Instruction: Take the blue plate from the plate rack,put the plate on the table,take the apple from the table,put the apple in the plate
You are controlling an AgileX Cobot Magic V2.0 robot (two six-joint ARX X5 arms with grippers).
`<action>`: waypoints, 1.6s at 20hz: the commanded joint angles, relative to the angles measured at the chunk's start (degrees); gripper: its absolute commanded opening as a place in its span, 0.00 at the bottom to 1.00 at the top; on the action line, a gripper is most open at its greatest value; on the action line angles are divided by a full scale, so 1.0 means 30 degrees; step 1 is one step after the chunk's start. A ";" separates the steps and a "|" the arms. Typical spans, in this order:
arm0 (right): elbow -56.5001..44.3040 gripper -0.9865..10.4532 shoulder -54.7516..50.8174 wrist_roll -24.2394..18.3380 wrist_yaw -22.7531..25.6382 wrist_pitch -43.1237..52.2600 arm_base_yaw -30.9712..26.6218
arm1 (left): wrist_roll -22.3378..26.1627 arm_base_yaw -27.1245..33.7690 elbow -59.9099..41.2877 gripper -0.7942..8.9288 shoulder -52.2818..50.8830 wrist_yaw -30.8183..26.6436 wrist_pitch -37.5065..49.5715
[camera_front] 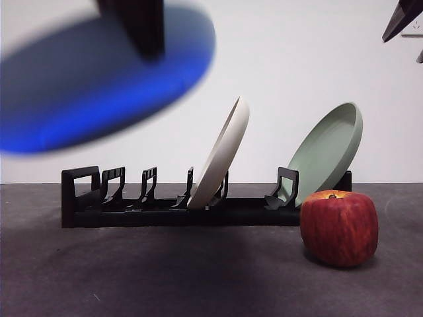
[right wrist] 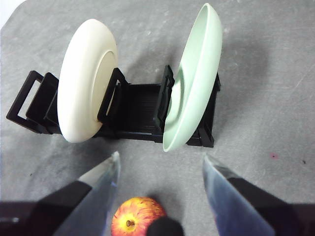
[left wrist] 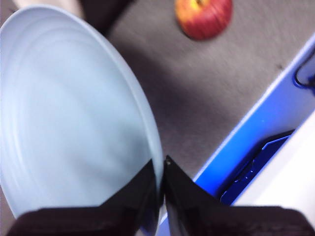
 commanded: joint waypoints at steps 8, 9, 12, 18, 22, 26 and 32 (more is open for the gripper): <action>0.0058 0.33 0.0022 0.0211 0.0029 -0.0765 0.0015 | 0.6958 0.3031 -0.2106 0.07 0.5180 0.2426 0.6105; 0.0058 0.33 0.0022 0.0211 0.0000 -0.0925 0.0015 | 0.7395 0.3359 -0.2106 0.07 0.5639 0.2528 0.6346; 0.0058 0.33 0.0022 0.0211 -0.0102 -0.1413 0.0044 | 0.7708 0.4328 -0.2106 0.08 0.6645 0.3184 0.6572; 0.0058 0.34 0.0022 -0.0306 -0.1727 -0.2055 0.0831 | 0.5741 0.5260 -0.1843 0.56 0.6164 0.3810 0.5901; 0.0058 0.46 0.0066 -0.0517 -0.1341 -0.2018 0.2237 | 0.5202 0.5268 -0.0590 0.57 0.4488 0.3803 0.5814; 0.0058 0.56 0.0758 -0.0510 0.1457 -0.1945 0.4575 | 0.5566 0.5464 0.1668 0.57 0.1559 0.3694 0.5566; 0.0058 0.56 0.4044 -0.0510 0.5486 -0.1435 0.8349 | 0.6849 0.7366 0.6186 0.57 -0.2492 0.3599 0.4014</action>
